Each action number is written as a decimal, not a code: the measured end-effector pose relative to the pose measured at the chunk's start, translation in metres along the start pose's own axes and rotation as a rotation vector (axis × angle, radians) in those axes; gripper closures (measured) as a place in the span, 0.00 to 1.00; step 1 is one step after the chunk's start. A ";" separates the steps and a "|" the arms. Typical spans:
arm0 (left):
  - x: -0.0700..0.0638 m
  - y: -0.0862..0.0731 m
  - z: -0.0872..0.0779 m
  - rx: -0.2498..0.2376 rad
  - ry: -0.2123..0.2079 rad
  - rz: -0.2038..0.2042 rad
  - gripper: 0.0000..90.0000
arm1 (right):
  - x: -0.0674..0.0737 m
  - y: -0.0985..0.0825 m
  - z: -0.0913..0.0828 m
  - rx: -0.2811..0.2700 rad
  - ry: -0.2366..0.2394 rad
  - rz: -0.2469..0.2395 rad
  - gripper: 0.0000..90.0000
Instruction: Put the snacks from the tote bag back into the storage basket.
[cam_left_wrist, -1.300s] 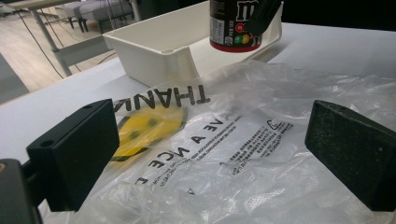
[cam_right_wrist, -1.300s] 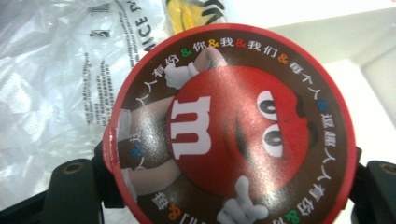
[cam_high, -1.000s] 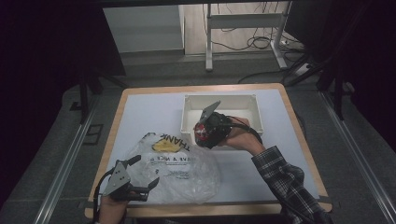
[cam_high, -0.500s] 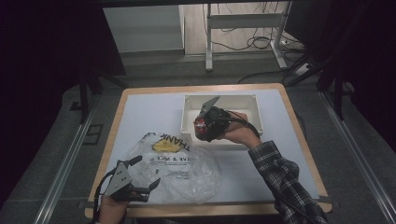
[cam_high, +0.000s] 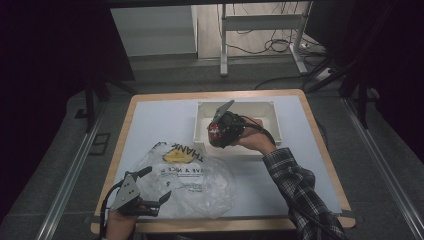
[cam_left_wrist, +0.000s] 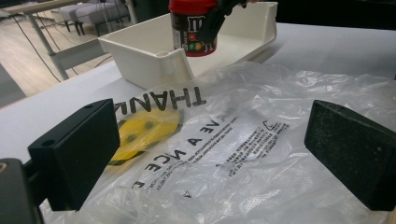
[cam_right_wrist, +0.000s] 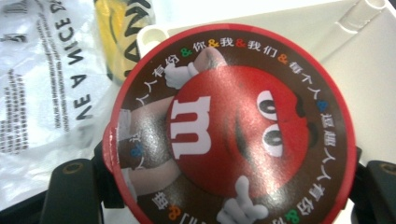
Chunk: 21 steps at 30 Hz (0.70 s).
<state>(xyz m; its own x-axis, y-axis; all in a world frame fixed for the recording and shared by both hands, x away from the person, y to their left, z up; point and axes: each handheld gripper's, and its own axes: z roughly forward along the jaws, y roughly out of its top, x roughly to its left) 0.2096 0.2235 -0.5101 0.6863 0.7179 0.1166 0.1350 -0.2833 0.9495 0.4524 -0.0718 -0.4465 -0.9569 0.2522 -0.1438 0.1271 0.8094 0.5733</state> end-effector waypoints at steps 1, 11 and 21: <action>0.000 0.000 0.000 -0.001 0.000 -0.002 0.04 | -0.001 0.000 0.002 0.001 0.001 0.002 0.29; 0.001 0.000 -0.001 -0.013 -0.002 -0.017 0.03 | -0.008 0.001 0.017 0.002 0.005 -0.018 0.29; 0.001 0.000 -0.001 -0.009 -0.003 -0.012 0.03 | -0.014 0.003 0.033 0.012 0.018 -0.006 0.29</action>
<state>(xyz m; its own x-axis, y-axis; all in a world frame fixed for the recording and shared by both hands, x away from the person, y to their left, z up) 0.2098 0.2250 -0.5100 0.6867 0.7195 0.1039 0.1375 -0.2689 0.9533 0.4743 -0.0557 -0.4692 -0.9623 0.2377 -0.1324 0.1244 0.8172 0.5628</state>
